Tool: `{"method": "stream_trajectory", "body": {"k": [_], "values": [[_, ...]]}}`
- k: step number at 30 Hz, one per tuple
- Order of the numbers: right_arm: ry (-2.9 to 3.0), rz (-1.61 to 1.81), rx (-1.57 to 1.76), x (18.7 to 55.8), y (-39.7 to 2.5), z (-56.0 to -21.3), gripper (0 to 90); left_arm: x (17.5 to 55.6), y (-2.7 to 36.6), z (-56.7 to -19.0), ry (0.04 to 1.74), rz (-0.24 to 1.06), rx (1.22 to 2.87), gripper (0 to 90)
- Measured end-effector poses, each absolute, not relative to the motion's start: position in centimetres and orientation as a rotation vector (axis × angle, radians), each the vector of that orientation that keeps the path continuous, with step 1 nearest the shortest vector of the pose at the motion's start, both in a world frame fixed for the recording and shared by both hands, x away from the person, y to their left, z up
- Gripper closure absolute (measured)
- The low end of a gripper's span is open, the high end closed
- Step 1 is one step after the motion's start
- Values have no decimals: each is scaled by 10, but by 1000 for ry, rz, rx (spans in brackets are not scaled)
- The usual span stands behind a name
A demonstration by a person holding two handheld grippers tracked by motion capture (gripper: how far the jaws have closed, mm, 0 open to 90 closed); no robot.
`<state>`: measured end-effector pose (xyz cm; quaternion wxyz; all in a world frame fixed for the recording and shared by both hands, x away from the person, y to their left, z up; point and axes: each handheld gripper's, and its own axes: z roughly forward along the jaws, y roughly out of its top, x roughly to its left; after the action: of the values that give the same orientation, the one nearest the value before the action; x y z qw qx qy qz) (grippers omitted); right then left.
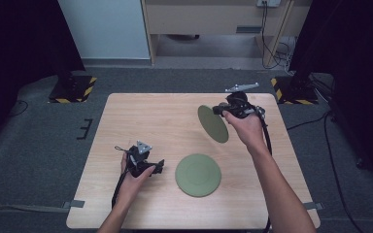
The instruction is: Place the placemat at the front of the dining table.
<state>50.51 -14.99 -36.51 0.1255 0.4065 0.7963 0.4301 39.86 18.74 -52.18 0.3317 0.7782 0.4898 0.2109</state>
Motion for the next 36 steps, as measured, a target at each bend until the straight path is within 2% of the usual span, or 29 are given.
{"method": "stream_trajectory", "body": {"k": [22,36], "values": [[2244,1249,1260,550,-140,-360,864,404,230,-529,1428,572,1935,31],[2212,1229,1303,568,-135,-362,864,412,250,-535,1483,599,1965,29]]}}
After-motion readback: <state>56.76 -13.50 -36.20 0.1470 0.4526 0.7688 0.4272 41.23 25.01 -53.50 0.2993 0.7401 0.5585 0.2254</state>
